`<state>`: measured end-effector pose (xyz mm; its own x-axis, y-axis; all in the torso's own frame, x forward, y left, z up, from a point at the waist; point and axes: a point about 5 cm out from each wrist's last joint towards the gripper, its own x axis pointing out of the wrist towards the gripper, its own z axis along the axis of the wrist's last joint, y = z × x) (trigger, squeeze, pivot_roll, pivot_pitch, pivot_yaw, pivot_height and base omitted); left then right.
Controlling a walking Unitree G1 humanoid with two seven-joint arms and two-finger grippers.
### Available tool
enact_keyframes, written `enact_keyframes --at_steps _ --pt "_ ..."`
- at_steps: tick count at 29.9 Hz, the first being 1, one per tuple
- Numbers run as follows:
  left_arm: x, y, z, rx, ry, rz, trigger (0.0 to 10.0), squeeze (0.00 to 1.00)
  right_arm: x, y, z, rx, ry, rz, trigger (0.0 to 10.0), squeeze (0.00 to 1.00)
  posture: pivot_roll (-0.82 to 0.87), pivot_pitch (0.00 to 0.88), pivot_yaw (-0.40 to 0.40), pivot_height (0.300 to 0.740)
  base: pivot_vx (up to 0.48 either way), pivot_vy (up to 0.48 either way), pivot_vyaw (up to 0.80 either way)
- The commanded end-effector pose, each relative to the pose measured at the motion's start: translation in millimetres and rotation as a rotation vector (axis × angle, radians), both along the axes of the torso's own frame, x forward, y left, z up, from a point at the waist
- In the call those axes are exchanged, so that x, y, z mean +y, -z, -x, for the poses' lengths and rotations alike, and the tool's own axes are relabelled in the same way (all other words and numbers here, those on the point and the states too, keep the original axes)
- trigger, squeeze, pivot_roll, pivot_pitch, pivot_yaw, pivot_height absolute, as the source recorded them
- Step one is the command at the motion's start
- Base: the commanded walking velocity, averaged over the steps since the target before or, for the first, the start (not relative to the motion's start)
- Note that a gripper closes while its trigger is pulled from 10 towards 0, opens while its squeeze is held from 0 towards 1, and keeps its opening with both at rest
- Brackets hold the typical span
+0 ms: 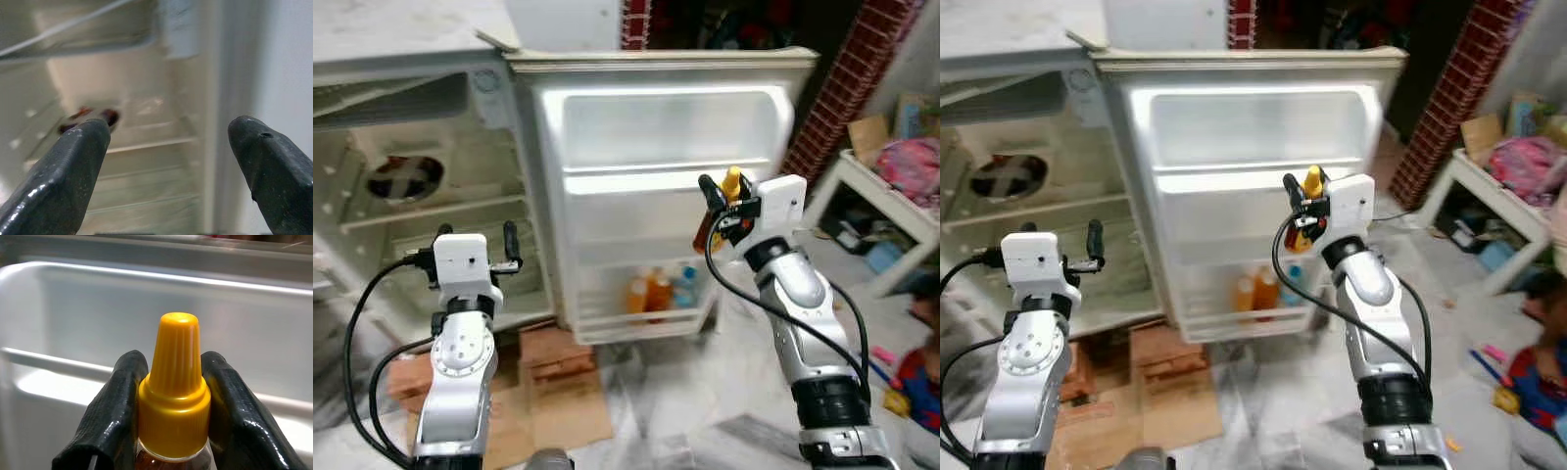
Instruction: Restocking fridge
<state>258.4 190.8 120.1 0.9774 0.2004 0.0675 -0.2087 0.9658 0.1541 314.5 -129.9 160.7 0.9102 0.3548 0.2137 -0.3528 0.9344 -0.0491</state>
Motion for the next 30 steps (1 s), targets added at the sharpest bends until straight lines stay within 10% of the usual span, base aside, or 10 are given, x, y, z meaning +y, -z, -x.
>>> enact_keyframes --at_steps 1,23,30 --pt "-5.8 -3 -2.2 -0.013 0.022 0.004 10.0 0.0 -7.9 -13 -1.8 -0.057 0.029 0.005 10.0 0.0 0.04 0.0 -0.024 0.74 0.0 0.0 0.0" --pt "-9.1 -4 -2.6 -0.02 0.032 -0.006 10.0 0.0 -8.4 -21 -4.6 -0.087 0.021 0.011 10.0 0.0 0.04 0.0 -0.026 0.74 0.0 -0.286 0.0" --pt "-7.3 -5 -1.8 -0.033 0.022 0.0 10.0 0.0 12.2 -57 -6.2 -0.192 -0.099 -0.018 10.0 0.0 0.04 0.0 -0.023 0.74 0.0 -0.06 0.0"
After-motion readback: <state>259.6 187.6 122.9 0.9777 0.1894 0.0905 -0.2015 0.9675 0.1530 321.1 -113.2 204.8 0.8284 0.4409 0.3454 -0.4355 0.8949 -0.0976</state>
